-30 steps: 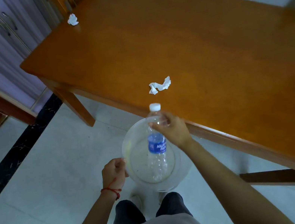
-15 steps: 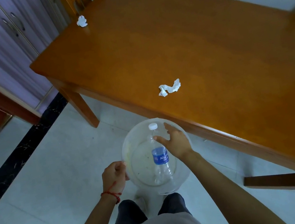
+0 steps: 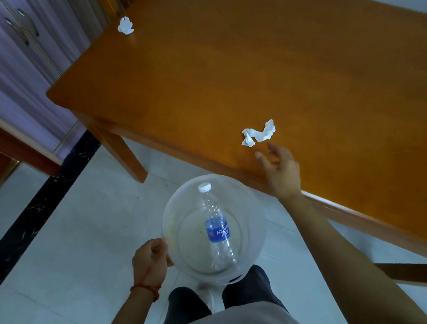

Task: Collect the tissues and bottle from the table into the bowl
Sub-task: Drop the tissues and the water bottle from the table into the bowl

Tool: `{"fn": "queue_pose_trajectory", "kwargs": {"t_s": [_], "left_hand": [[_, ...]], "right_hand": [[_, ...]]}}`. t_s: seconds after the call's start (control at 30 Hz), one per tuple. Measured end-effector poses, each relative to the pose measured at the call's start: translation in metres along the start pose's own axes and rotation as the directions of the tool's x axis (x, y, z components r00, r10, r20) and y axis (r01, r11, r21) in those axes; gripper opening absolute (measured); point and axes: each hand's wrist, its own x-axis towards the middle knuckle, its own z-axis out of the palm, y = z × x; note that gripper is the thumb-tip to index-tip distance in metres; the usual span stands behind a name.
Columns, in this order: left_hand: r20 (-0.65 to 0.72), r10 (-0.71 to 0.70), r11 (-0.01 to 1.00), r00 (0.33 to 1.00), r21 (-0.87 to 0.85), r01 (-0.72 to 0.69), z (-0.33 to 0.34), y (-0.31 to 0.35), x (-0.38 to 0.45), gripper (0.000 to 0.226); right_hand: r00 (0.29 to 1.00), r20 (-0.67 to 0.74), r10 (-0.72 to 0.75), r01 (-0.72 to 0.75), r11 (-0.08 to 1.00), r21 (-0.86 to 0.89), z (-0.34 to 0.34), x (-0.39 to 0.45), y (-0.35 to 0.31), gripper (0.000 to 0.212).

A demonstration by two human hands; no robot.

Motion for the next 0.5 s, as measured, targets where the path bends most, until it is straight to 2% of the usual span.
{"fn": "queue_pose_trajectory", "kwargs": {"t_s": [0.13,0.33,0.5], "left_hand": [[-0.089,-0.064,0.998,0.994,-0.027,0.062,0.005,0.001,0.003,0.016],[-0.208,-0.14,0.989,0.968,-0.08,0.126,0.016,0.004,0.001,0.024],[-0.26,-0.16,0.986,0.952,-0.081,0.143,0.023,0.01,0.0,0.019]], "right_hand": [[1.0,-0.001,0.007,-0.007,0.998,-0.067,0.009,0.037,0.002,0.054],[0.99,0.137,0.014,0.006,0.989,-0.147,0.023,0.075,0.017,0.071],[0.976,0.213,-0.051,0.104,0.964,-0.245,0.033,0.095,0.022,0.062]]}}
